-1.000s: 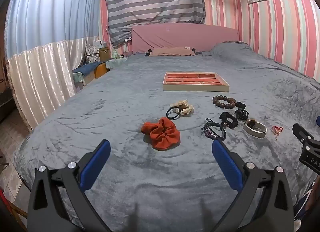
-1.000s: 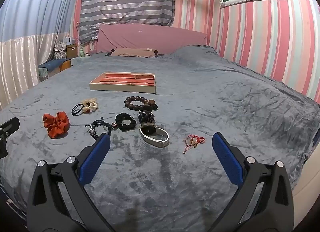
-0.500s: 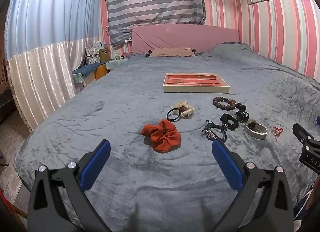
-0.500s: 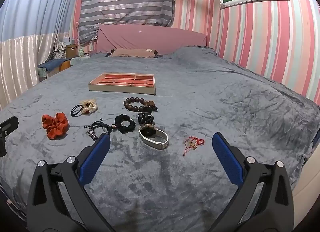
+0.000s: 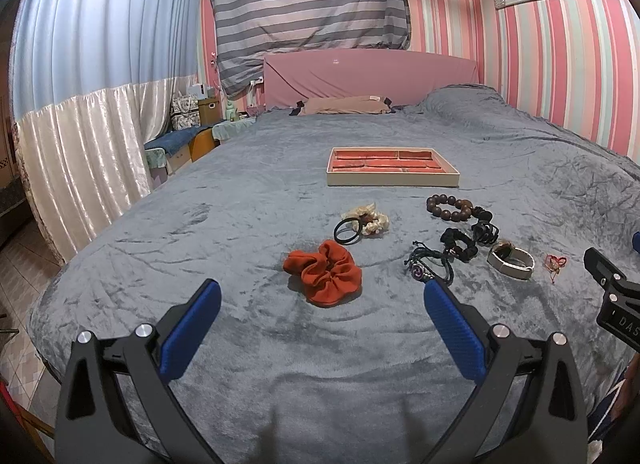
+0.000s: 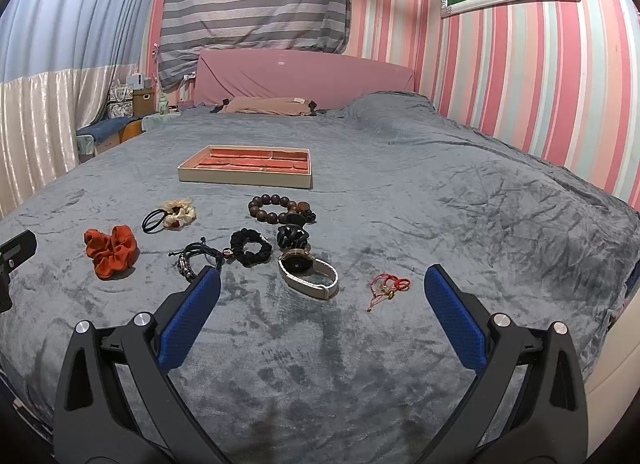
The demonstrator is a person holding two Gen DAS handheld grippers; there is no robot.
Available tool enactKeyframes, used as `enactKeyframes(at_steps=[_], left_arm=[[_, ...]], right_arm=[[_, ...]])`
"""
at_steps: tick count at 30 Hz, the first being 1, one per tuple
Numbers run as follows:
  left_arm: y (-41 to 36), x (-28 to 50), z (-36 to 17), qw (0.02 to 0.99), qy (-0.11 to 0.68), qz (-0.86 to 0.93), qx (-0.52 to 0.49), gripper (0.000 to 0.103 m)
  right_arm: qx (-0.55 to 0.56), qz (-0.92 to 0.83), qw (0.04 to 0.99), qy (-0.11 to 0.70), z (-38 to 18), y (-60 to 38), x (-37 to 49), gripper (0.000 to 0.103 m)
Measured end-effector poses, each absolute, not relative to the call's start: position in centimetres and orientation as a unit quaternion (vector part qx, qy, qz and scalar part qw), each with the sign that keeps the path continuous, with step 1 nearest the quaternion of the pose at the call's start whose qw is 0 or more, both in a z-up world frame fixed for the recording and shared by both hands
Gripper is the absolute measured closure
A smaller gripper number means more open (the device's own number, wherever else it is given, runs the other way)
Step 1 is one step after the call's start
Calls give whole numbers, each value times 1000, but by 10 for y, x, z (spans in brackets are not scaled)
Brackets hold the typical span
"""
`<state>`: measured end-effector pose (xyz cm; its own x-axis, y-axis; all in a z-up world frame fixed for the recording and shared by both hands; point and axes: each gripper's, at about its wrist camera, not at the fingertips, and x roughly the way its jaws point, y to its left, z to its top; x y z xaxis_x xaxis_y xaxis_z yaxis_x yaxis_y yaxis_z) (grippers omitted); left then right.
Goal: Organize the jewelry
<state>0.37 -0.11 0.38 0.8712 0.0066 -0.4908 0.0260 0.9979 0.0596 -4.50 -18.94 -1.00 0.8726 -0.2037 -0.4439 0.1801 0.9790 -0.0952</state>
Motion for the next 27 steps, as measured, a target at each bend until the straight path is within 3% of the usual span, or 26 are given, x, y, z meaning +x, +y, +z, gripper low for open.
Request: enactKeyframes(at_steps=[27], left_arm=[[2, 4, 7, 967, 254, -5, 32, 4]], right_arm=[[-26, -102, 967, 230, -11, -188, -43, 4]])
